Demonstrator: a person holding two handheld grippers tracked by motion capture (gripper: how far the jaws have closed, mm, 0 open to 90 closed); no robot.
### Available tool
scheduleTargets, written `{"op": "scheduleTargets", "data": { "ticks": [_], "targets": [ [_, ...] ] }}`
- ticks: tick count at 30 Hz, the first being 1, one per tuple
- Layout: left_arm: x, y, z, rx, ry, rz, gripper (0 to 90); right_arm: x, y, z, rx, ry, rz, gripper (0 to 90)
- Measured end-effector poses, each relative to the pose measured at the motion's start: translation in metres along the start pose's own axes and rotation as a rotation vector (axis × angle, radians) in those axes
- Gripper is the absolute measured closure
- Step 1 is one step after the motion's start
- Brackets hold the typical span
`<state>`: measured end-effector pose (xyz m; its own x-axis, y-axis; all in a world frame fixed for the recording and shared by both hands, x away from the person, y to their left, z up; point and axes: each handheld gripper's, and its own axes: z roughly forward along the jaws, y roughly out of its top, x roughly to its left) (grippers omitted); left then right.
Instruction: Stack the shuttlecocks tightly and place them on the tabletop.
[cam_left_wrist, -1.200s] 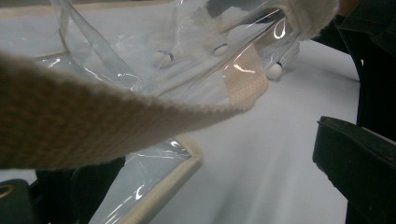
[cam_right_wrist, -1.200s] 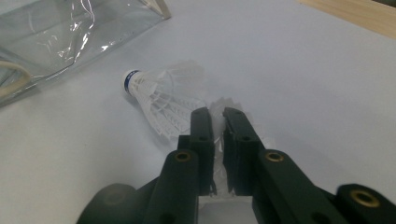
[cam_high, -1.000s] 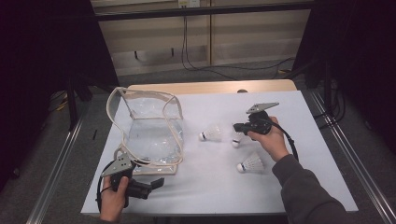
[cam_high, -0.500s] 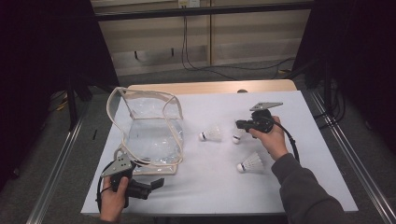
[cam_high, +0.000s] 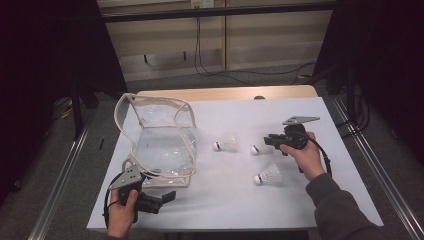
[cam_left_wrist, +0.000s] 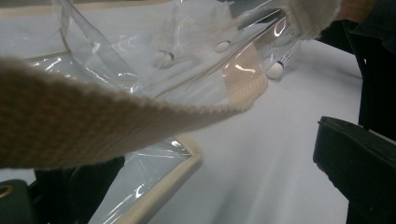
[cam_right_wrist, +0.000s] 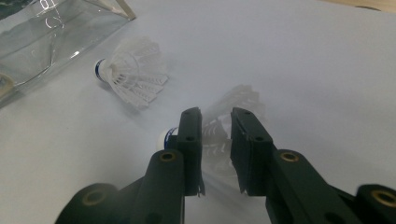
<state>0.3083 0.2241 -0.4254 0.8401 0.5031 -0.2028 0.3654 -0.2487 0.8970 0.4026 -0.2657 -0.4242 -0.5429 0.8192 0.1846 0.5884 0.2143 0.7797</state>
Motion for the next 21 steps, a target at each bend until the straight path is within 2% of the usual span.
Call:
{"op": "scheduleTargets", "data": {
  "ticks": [5, 9, 21],
  "targets": [
    [-0.0006, -0.0001, 0.0005, -0.002, 0.003, -0.001, 2.0, -0.0027, -0.0066, -0.0054, -0.006, -0.001, 0.006, 70.9],
    [-0.0006, -0.0002, 0.0005, -0.002, 0.004, 0.0, 1.9, -0.0035, -0.0098, -0.0068, -0.002, -0.005, -0.006, 70.2],
    [-0.0004, -0.0001, 0.0001, 0.001, 0.003, 0.001, 2.0, -0.0039, -0.0103, -0.0085, -0.009, -0.012, 0.001, 64.2]
  ]
}}
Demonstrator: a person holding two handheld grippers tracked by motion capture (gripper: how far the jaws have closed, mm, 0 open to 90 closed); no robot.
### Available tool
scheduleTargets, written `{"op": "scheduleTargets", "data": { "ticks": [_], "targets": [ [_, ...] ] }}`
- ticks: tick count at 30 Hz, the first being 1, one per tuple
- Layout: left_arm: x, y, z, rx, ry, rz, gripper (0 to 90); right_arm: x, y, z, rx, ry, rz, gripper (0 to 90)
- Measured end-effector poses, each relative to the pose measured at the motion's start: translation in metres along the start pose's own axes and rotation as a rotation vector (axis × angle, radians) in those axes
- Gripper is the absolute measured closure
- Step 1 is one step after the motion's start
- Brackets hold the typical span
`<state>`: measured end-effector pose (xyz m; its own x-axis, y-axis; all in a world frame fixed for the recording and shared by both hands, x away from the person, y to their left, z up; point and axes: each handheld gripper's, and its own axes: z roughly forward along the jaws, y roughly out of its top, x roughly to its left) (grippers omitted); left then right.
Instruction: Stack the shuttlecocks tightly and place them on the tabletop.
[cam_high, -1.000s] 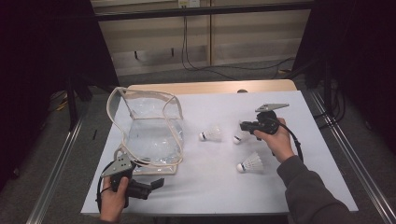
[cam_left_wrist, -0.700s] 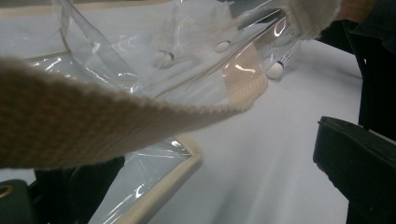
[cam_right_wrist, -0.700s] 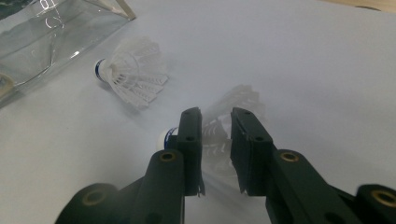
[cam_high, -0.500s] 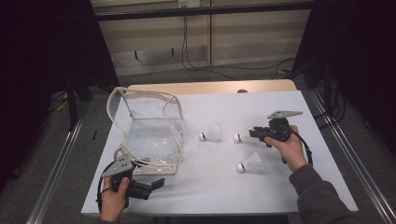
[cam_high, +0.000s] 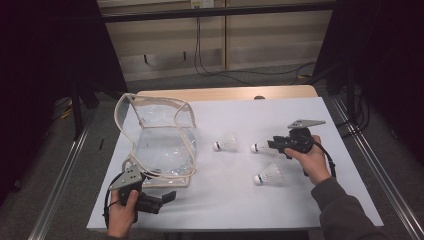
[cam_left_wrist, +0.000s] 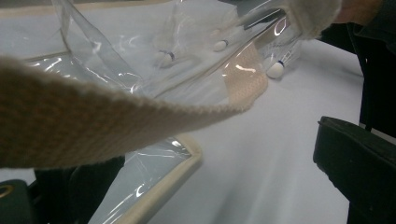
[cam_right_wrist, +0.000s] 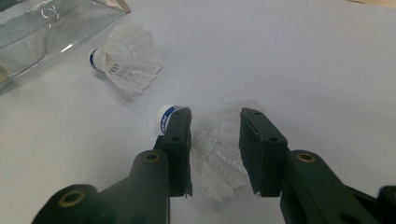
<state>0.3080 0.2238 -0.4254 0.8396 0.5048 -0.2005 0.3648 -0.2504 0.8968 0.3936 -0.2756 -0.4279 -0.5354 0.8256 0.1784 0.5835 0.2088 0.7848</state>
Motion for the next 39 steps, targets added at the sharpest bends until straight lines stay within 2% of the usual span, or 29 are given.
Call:
{"op": "scheduleTargets", "data": {
  "ticks": [6, 14, 18, 21, 26, 34, 39],
  "targets": [
    [0.0, 0.0, 0.0, 0.0, 0.0, 0.0, 2.0, 0.0, 0.0, -0.002, -0.001, -0.008, 0.003, 60.9],
    [0.0, 0.0, 0.0, 0.0, 0.0, -0.001, 1.9, 0.003, 0.0, -0.004, -0.007, -0.005, 0.002, 50.8],
    [0.0, 0.0, 0.0, 0.0, 0.001, -0.001, 1.9, 0.004, 0.0, -0.005, -0.004, -0.004, 0.0, 43.1],
    [0.0, 0.0, 0.0, -0.003, 0.002, 0.0, 2.0, 0.004, -0.002, -0.006, -0.003, 0.0, 0.003, 40.9],
    [-0.001, 0.0, 0.0, 0.0, 0.008, 0.0, 1.9, 0.005, -0.004, -0.006, 0.006, -0.012, 0.014, 33.1],
    [0.0, 0.0, 0.0, 0.003, 0.005, 0.003, 2.0, 0.004, -0.01, -0.006, 0.007, -0.016, 0.022, 32.2],
    [-0.001, 0.0, 0.0, 0.0, 0.002, 0.004, 2.0, 0.005, -0.011, -0.005, 0.017, -0.008, 0.019, 40.3]
  ]
}}
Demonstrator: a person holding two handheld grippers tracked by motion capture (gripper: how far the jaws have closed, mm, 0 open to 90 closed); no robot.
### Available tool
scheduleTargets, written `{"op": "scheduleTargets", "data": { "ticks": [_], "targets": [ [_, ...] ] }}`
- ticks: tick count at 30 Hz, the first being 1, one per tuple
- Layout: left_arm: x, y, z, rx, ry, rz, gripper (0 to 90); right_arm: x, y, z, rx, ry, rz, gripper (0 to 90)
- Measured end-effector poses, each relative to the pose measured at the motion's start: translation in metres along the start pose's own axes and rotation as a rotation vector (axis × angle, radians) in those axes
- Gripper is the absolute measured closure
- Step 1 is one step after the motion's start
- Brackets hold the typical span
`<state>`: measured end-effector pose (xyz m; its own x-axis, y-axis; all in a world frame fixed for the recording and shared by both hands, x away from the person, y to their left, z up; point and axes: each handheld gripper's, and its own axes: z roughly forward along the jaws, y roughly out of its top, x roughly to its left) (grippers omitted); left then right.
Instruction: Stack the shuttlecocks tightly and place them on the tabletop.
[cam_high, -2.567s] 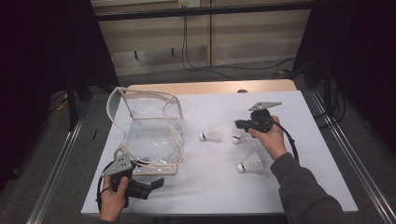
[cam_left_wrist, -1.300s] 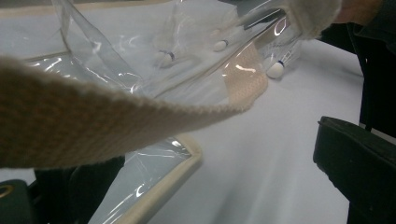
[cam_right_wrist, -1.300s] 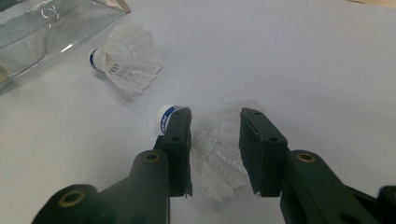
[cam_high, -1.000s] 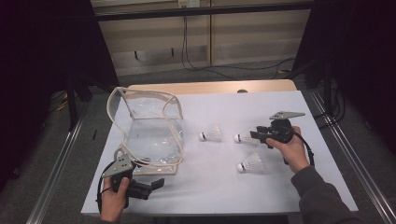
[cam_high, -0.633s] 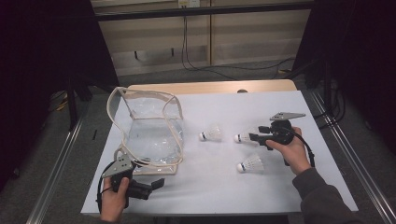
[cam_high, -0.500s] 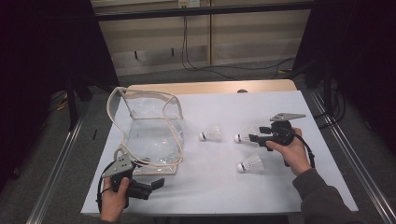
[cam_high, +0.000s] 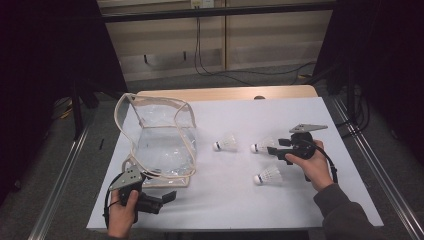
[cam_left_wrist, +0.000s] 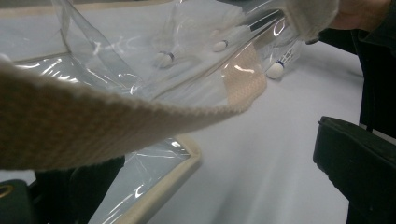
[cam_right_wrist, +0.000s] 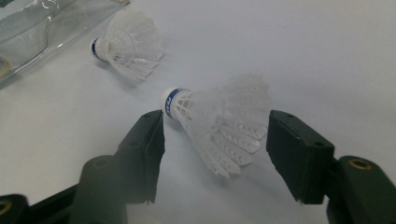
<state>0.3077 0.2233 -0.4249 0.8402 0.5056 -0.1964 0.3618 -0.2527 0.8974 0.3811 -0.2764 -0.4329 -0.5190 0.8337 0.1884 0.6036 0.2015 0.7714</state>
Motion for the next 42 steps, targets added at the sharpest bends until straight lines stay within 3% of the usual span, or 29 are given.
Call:
{"op": "scheduleTargets", "data": {
  "ticks": [12, 24, 37, 42],
  "targets": [
    [0.0, 0.0, 0.0, -0.003, -0.001, -0.003, 2.0, 0.002, -0.001, 0.007, 0.027, 0.035, -0.025, 60.1],
    [0.0, 0.0, 0.0, -0.004, -0.001, -0.005, 2.0, 0.003, -0.002, 0.011, 0.042, 0.054, -0.04, 69.9],
    [-0.001, 0.0, 0.0, -0.006, -0.001, -0.003, 2.0, 0.005, -0.002, 0.012, 0.063, 0.086, -0.05, 89.4],
    [-0.001, 0.0, 0.0, -0.002, -0.001, 0.002, 2.0, 0.004, -0.001, 0.01, 0.056, 0.093, -0.056, 90.0]
  ]
}}
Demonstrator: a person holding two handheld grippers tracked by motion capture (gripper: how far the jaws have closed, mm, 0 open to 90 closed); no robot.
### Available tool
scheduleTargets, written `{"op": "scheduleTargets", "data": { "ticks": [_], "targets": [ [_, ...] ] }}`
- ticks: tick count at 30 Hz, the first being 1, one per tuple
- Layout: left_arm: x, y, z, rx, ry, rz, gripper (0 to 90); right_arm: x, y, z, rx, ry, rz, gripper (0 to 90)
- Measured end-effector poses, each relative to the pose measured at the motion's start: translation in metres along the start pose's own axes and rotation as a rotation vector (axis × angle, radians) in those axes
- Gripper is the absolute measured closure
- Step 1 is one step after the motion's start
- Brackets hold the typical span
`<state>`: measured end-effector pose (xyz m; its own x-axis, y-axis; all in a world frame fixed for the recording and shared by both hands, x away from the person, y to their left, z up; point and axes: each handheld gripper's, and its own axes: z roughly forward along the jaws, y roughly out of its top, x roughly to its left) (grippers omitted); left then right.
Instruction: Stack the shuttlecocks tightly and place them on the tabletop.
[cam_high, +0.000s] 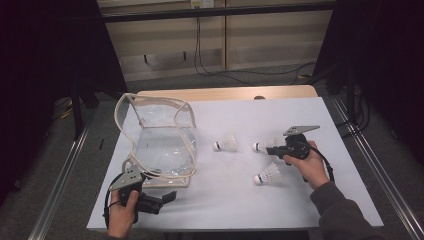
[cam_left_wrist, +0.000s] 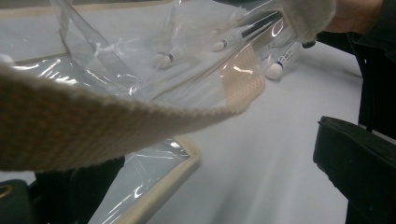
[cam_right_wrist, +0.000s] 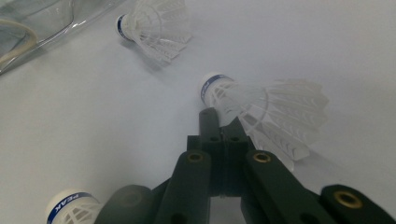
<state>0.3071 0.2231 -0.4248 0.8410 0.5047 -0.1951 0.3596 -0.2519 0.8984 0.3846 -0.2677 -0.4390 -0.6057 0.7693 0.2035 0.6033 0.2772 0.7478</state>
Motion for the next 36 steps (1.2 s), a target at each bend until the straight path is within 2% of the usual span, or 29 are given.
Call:
{"op": "scheduleTargets", "data": {
  "ticks": [11, 14, 28, 36],
  "targets": [
    [0.0, 0.0, 0.0, -0.002, -0.001, 0.004, 2.0, -0.001, 0.007, -0.009, -0.042, -0.003, 0.007, 90.0],
    [0.0, 0.0, 0.0, -0.002, 0.0, 0.004, 2.0, 0.0, 0.01, -0.01, -0.039, -0.004, -0.003, 90.0],
    [0.0, 0.0, 0.0, -0.003, -0.004, 0.001, 2.0, 0.002, 0.024, -0.01, -0.067, 0.001, -0.012, 90.0],
    [0.0, 0.0, 0.0, -0.007, -0.005, -0.003, 2.0, 0.005, 0.031, -0.007, -0.065, 0.005, -0.023, 90.0]
  ]
}}
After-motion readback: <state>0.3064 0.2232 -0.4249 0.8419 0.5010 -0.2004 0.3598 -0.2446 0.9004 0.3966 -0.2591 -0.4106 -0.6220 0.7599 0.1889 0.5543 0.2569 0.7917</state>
